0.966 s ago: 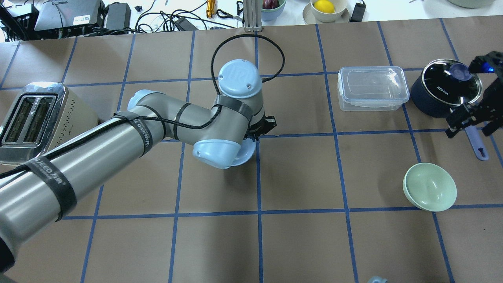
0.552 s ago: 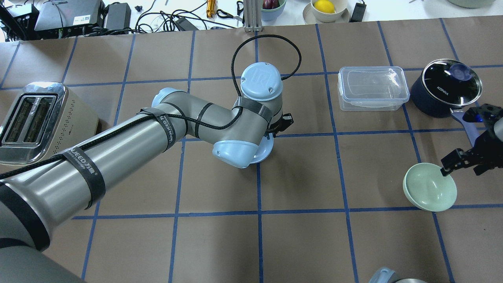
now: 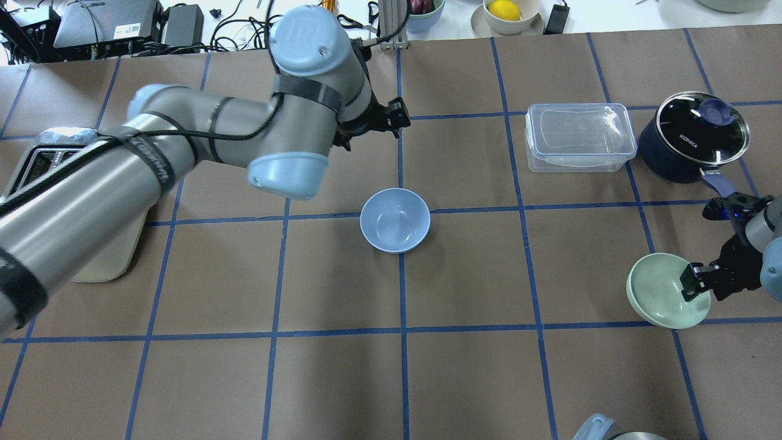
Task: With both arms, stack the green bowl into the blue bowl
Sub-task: 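Release the blue bowl and raise left arm while right gripper grasps green bowl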
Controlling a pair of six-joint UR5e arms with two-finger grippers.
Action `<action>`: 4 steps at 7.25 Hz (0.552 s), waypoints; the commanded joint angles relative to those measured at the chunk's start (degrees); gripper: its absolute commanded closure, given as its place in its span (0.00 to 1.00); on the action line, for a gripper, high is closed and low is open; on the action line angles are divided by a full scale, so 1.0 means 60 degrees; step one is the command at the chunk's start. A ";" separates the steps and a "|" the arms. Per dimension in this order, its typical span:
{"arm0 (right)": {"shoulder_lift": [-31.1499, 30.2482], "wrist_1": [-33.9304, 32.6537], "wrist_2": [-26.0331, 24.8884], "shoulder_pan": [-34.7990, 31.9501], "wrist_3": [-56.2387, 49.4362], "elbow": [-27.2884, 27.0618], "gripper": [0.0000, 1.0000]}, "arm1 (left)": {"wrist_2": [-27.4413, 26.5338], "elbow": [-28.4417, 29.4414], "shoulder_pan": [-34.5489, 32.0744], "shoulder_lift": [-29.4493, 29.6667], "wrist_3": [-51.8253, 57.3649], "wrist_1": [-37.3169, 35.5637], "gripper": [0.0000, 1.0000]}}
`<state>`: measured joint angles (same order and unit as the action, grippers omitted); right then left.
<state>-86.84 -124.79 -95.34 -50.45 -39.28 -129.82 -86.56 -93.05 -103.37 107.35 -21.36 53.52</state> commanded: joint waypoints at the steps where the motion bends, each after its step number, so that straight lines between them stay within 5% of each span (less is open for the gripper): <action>1: -0.0013 0.0055 -0.0018 0.0000 0.0013 0.0016 1.00 | 0.0100 0.0987 0.2116 -0.1288 0.3412 0.3513 0.00; 3: -0.0173 0.0128 0.0098 -0.0015 0.0071 0.0089 1.00 | -0.0133 0.1810 0.2624 -0.2563 0.4161 0.6639 0.00; 4: -0.0465 0.0158 0.0447 -0.0160 0.0086 0.0263 1.00 | -0.0395 0.1740 0.2697 -0.2932 0.4219 0.6768 0.00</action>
<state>-87.96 -124.12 -94.49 -50.70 -38.93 -129.15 -87.40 -83.44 -88.23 93.25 2.56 89.11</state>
